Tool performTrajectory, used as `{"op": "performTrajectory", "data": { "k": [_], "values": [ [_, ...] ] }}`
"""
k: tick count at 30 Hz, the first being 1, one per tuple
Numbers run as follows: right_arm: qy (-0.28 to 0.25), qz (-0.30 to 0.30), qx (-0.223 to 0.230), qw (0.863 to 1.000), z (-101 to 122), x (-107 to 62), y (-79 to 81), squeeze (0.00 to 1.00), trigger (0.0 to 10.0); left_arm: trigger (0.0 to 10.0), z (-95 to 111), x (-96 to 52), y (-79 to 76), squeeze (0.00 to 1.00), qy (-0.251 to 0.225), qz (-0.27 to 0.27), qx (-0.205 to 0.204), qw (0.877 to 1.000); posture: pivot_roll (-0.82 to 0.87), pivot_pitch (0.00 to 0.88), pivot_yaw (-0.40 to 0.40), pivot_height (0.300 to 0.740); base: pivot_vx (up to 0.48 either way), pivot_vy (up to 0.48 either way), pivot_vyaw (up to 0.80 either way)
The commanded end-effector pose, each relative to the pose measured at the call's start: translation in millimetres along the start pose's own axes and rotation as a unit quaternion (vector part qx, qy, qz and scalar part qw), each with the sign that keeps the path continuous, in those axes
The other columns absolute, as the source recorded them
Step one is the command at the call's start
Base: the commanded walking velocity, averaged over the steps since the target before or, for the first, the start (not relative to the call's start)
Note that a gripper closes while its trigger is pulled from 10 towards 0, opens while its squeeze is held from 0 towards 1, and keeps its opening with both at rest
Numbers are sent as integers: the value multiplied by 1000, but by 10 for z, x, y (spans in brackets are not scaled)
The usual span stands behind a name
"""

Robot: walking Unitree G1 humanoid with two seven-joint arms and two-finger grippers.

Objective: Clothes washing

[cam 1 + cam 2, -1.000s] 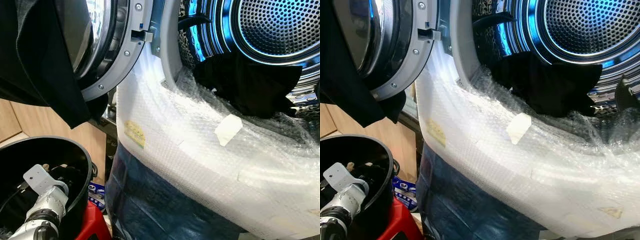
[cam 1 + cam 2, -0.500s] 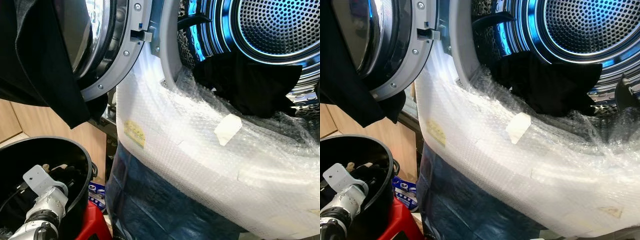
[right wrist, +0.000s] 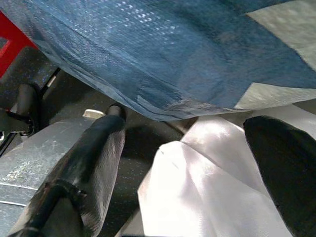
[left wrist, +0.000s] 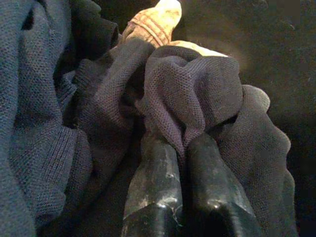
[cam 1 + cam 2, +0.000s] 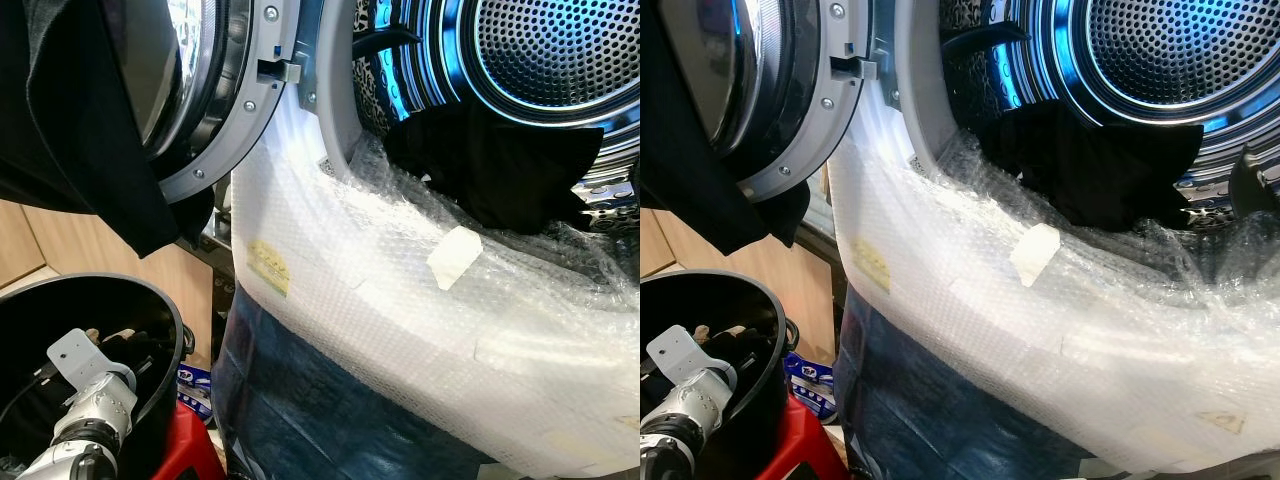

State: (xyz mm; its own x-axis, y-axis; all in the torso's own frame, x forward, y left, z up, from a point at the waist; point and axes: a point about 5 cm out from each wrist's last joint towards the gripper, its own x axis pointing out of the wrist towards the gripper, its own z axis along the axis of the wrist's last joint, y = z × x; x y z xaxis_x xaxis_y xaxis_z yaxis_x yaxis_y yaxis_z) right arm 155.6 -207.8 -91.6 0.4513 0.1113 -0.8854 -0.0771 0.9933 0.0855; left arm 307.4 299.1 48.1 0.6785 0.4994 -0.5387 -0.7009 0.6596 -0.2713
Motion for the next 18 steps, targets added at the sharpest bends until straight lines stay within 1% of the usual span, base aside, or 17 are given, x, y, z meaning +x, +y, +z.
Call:
{"op": "performTrajectory", "data": {
  "k": [1,3,7,8,11,12,13,14,15,16,18],
  "values": [
    [0,-9,5,1000,3,-15,-56,0,10000,0,-84,-8,-9,0,10,3,14,1000,-35,34,-198,740,0,0,0],
    [-2,-10,4,1000,17,-14,-59,0,10000,0,-58,-10,-37,0,2,-1,21,1000,-33,38,-199,740,0,0,0],
    [-2,-9,1,1000,24,-12,-54,0,10000,0,82,-19,-93,0,-47,3,84,995,-32,40,-199,740,0,0,0],
    [-2,-8,0,1000,25,-12,-52,0,10000,0,150,-36,-154,0,-78,-4,104,991,-31,43,-198,740,0,0,0],
    [-5,-8,0,1000,24,-11,-47,0,10000,0,282,-90,-266,0,-138,-27,116,983,-32,42,-193,740,0,0,0],
    [-5,-8,2,1000,19,-11,-44,0,10000,0,360,-166,-344,0,-183,-44,123,974,-28,42,-192,740,0,0,0],
    [-5,-7,2,1000,12,-10,-39,0,10000,0,371,-205,-371,0,-199,-52,138,969,-19,46,-192,740,0,0,0],
    [-2,-6,1,1000,-5,-9,-30,0,10000,0,344,-265,-408,0,-213,-67,168,960,-13,48,-191,740,0,0,0],
    [2,-4,0,1000,-23,-8,-20,0,10000,0,279,-318,-427,0,-213,-80,179,957,-8,50,-191,740,0,0,0],
    [2,-4,0,1000,-23,-8,-20,0,10000,0,279,-318,-427,0,-213,-80,179,957,-8,50,-191,740,0,0,0],
    [3,-3,0,1000,-28,-3,-3,0,10000,0,238,-384,-461,0,-220,-109,191,950,-7,49,-187,740,0,0,0]
  ]
}}
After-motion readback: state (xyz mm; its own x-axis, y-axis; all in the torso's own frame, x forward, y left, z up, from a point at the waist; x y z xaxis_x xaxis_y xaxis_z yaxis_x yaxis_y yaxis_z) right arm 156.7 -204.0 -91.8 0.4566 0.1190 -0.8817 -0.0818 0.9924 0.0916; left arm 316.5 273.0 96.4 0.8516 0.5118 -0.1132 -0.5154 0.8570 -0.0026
